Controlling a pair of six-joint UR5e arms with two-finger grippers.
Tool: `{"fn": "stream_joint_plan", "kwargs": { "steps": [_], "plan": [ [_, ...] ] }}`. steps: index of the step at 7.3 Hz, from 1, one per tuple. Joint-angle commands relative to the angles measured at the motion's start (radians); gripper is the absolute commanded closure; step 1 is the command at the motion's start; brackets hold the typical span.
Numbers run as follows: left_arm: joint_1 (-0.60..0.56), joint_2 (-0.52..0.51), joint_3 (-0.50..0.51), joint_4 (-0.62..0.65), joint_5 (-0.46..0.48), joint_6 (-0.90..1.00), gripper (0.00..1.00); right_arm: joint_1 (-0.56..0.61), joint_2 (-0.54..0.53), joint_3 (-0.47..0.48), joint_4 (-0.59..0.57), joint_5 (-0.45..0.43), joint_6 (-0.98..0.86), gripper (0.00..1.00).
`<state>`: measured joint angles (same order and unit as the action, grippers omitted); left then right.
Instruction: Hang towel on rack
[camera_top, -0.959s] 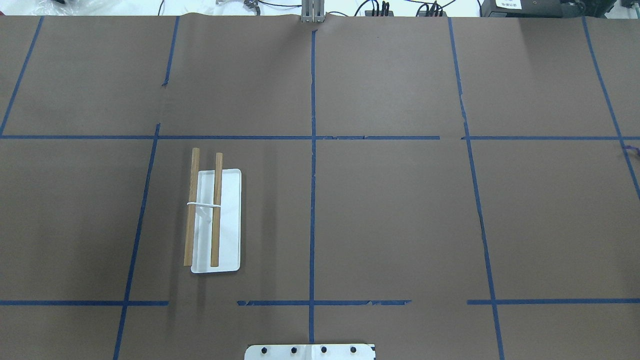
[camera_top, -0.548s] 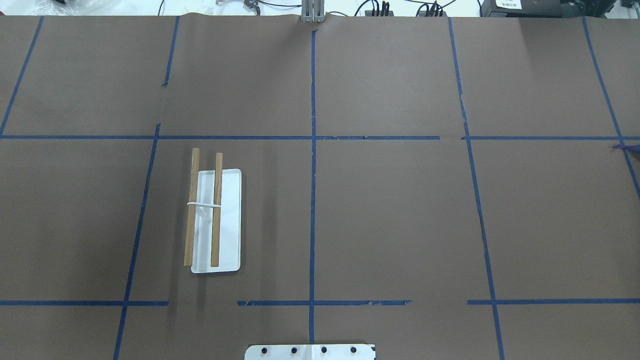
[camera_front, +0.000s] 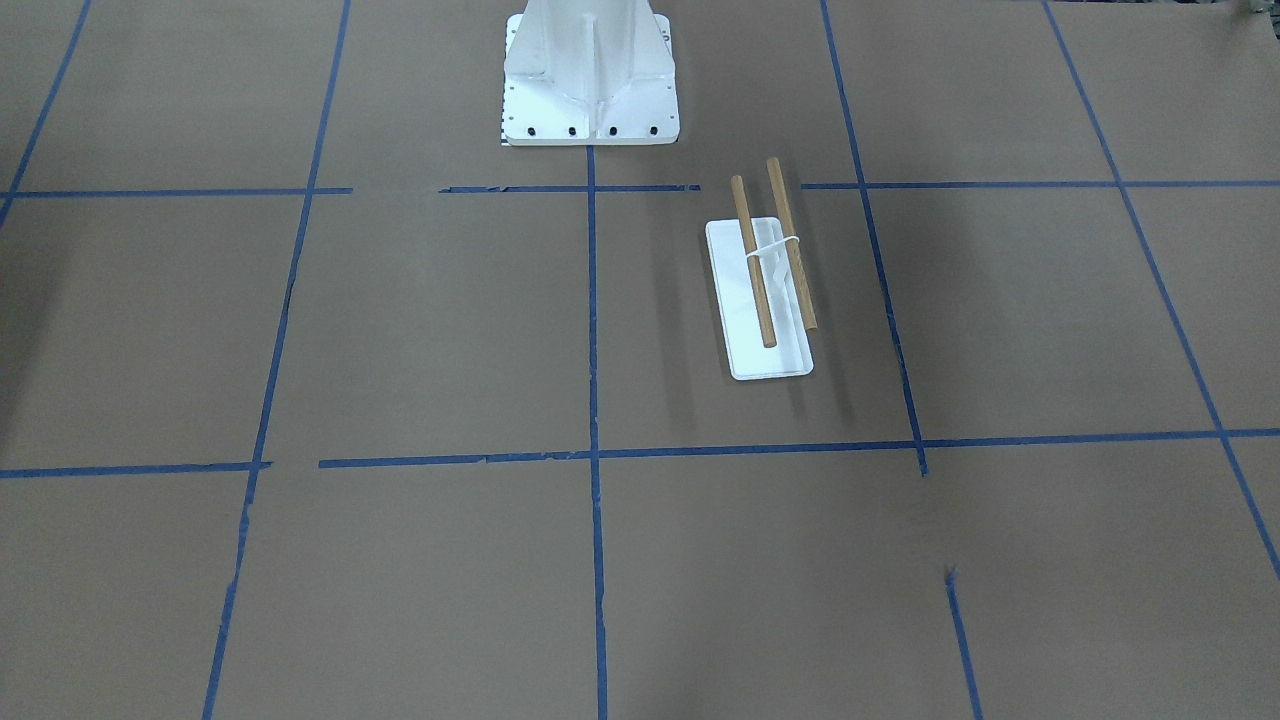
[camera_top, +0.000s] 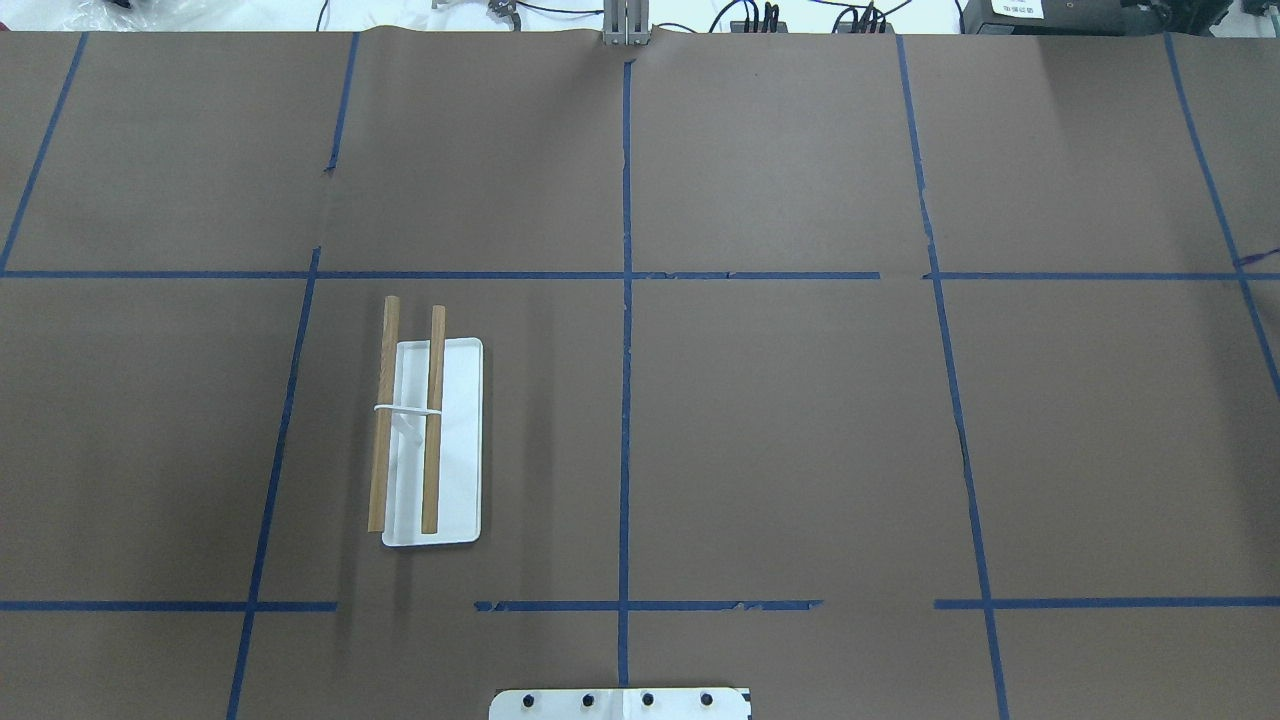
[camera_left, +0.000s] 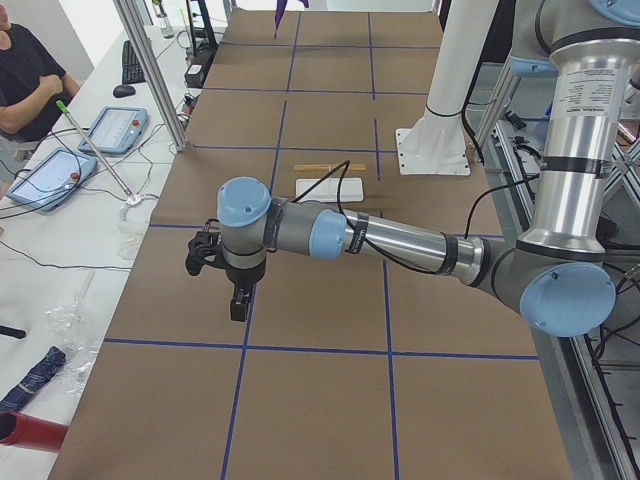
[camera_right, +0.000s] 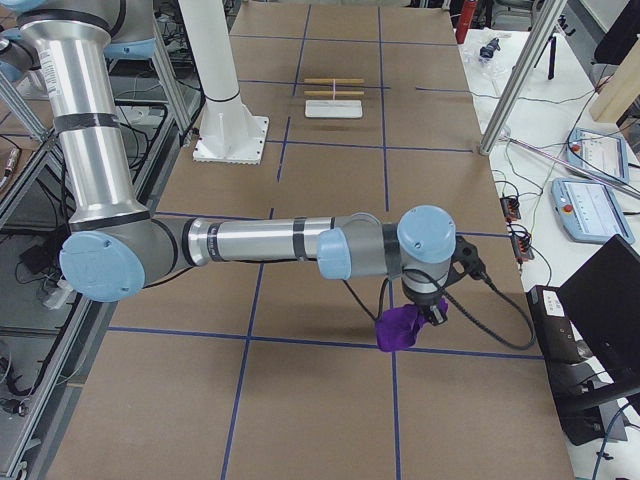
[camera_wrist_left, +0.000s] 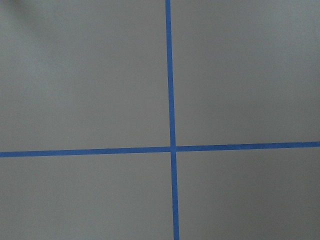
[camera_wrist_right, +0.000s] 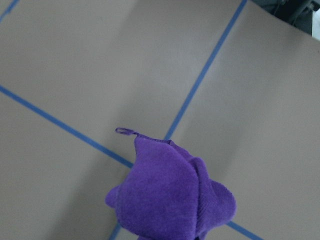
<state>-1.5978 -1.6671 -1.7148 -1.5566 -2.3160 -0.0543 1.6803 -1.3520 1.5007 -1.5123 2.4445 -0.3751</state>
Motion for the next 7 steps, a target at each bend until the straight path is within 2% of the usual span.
{"fn": "stream_joint_plan", "kwargs": {
  "steps": [1,2,3,4,6,7],
  "plan": [
    [0.069,-0.051,0.006,-0.127,0.004,-0.007,0.0,-0.111,0.11,0.062,-0.008,0.03,0.254,1.0],
    [0.112,-0.052,0.018,-0.293,0.007,-0.063,0.0,-0.182,0.144,0.111,0.007,0.028,0.4,1.0],
    [0.181,-0.072,0.039,-0.423,0.01,-0.231,0.0,-0.248,0.177,0.124,0.111,0.021,0.55,1.0],
    [0.252,-0.106,0.047,-0.492,0.009,-0.384,0.0,-0.314,0.218,0.119,0.242,0.001,0.752,1.0],
    [0.378,-0.187,0.087,-0.639,0.009,-0.723,0.0,-0.478,0.243,0.147,0.486,-0.132,1.111,1.0],
    [0.448,-0.235,0.09,-0.684,0.009,-0.89,0.0,-0.604,0.244,0.186,0.6,-0.274,1.285,1.0]
  ]
}}
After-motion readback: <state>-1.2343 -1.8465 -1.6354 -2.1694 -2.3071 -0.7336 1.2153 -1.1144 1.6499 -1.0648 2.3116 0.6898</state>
